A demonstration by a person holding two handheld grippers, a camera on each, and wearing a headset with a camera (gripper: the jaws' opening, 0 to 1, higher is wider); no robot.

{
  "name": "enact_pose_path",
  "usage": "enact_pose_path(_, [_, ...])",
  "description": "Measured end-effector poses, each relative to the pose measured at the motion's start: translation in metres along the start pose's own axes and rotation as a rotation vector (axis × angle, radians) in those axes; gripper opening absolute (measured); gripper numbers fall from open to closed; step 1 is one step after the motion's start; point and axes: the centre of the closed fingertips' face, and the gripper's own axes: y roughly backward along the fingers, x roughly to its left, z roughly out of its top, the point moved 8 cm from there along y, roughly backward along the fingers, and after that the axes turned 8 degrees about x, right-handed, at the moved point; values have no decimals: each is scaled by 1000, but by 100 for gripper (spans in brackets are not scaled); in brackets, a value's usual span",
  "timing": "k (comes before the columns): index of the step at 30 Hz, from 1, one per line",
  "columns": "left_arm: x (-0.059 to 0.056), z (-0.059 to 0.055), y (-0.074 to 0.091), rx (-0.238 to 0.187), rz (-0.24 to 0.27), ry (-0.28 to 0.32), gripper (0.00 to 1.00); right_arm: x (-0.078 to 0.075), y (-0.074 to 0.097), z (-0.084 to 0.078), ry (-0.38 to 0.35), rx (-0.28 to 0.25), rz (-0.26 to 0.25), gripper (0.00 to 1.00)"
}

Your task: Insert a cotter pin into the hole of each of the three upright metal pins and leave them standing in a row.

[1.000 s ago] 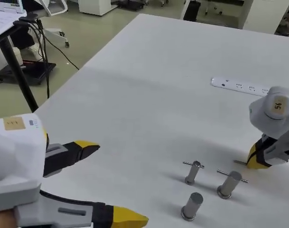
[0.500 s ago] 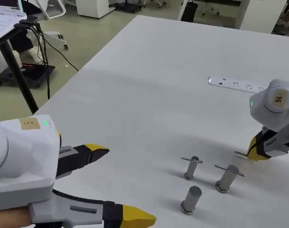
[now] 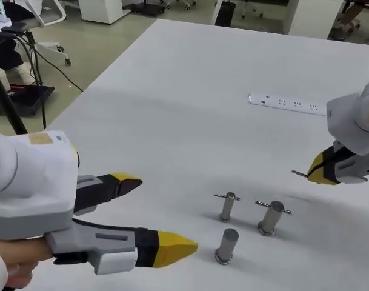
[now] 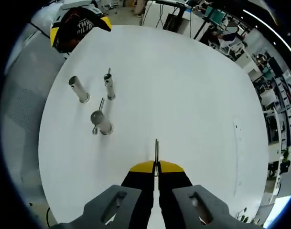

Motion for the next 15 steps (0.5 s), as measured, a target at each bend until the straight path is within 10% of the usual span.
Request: enact_pose_path(15, [1, 40, -33, -52, -74, 28, 63, 26, 37, 15, -13, -188, -210, 0])
